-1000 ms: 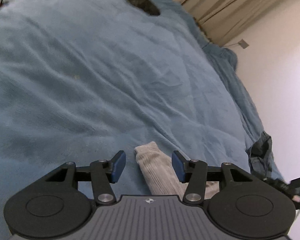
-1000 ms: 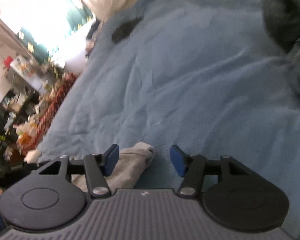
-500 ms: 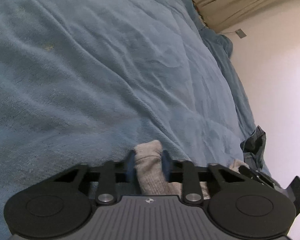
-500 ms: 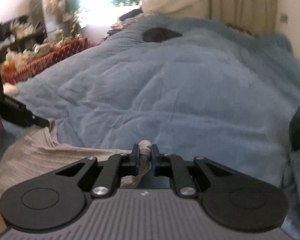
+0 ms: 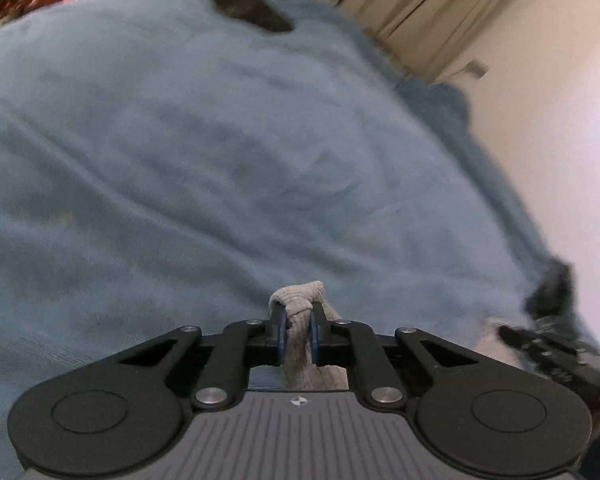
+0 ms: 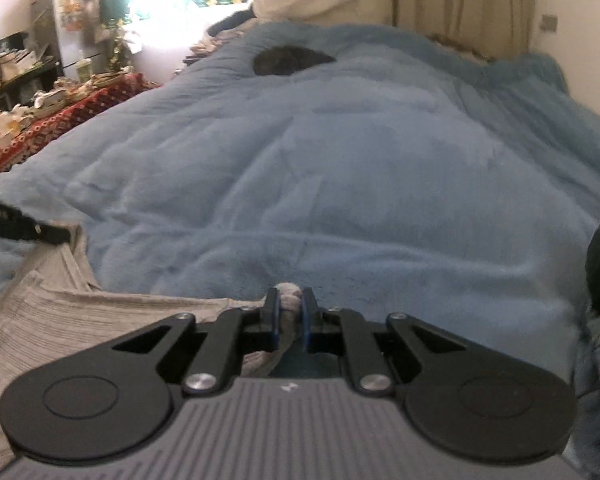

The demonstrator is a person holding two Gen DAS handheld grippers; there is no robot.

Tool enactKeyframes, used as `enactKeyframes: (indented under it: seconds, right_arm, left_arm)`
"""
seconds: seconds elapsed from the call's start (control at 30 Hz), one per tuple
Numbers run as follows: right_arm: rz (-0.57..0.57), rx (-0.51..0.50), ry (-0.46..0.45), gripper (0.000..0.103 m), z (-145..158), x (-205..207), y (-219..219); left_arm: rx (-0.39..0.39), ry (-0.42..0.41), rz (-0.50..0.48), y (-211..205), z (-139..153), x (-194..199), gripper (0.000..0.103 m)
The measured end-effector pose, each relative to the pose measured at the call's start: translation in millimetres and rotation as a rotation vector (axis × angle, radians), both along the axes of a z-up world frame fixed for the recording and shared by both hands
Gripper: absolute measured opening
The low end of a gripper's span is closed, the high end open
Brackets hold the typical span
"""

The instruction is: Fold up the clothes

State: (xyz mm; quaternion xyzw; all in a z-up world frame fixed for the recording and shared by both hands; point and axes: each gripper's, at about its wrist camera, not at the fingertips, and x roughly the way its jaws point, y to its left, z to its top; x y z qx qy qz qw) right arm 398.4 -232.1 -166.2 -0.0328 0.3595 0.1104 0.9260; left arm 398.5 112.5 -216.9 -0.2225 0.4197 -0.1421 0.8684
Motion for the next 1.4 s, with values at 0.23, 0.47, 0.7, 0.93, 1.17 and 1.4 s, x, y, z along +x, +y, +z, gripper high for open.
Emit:
enactKeyframes:
  seconds: [0.23, 0.47, 0.7, 0.93, 1.17, 1.4]
  right_arm:
    - [-0.041, 0.087, 0.010, 0.033, -2, 0, -14]
    - [-0.131, 0.186, 0.008, 0.054, 19, -33, -43]
    - [-0.044, 0.273, -0.006, 0.021, 33, -92, 1]
    - [-0.042, 0.200, -0.033, 0.021, -2, -121, 51]
    - [-0.059, 0.187, -0.027, 0.019, -31, -150, 46]
    - [-0.114, 0.279, -0.076, 0.022, 0, -139, 26]
  left_arm:
    - [0.005, 0.056, 0.060, 8, -2, -4, 0.036]
    - [-0.062, 0.077, 0.124, 40, 19, -42, 0.058]
    - [-0.150, 0.000, 0.089, 16, 63, -105, 0.043]
    - [-0.160, 0.045, -0.094, -67, 50, -117, 0.022]
    - [-0.080, 0.085, -0.083, -72, 18, -126, 0.006]
    - [-0.073, 0.012, -0.102, -82, 45, -135, 0.017]
